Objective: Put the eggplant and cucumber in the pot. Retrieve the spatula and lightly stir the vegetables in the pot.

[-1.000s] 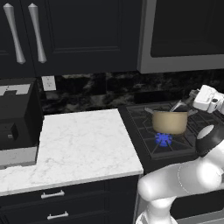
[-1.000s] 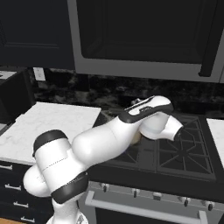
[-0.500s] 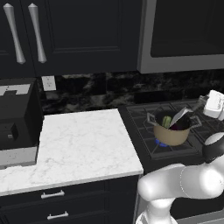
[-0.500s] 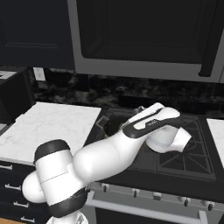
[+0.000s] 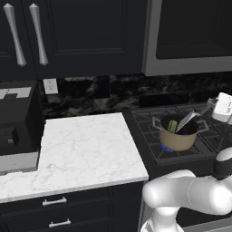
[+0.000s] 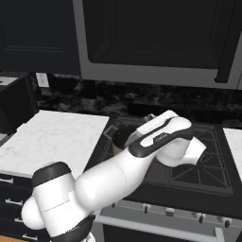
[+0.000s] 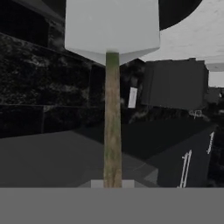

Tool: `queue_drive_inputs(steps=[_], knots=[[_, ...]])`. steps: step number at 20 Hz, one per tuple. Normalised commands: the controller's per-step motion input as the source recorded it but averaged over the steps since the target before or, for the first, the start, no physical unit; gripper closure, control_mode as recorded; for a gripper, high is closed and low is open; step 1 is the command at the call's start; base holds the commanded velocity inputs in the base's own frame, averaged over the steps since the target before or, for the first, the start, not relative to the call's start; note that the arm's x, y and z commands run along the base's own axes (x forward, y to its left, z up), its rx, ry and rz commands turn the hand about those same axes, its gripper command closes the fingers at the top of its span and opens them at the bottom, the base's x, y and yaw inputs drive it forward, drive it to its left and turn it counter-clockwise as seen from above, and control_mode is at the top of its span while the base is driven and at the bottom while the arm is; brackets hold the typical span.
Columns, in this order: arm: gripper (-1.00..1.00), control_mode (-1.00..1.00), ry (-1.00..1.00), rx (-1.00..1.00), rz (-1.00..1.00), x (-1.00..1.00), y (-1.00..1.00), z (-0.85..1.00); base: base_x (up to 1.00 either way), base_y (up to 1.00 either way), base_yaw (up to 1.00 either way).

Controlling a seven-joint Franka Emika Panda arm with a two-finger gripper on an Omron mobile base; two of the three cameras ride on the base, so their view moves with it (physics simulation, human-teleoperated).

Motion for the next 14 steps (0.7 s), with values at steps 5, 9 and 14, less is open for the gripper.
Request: queue_drive_inputs(steps=[5, 9, 14], knots=[[1.00, -1.00, 0.00, -0.01, -0.07, 0.12, 0.11, 0.00, 0.00, 0.00, 0.00], [1.00, -1.00, 0.01, -0.07, -0.11, 0.26, 0.14, -0.19, 0.00, 0.00, 0.00], [1.00, -1.00, 0.03, -0.09, -0.13, 0.09, 0.15, -0.31, 0.00, 0.00, 0.00]])
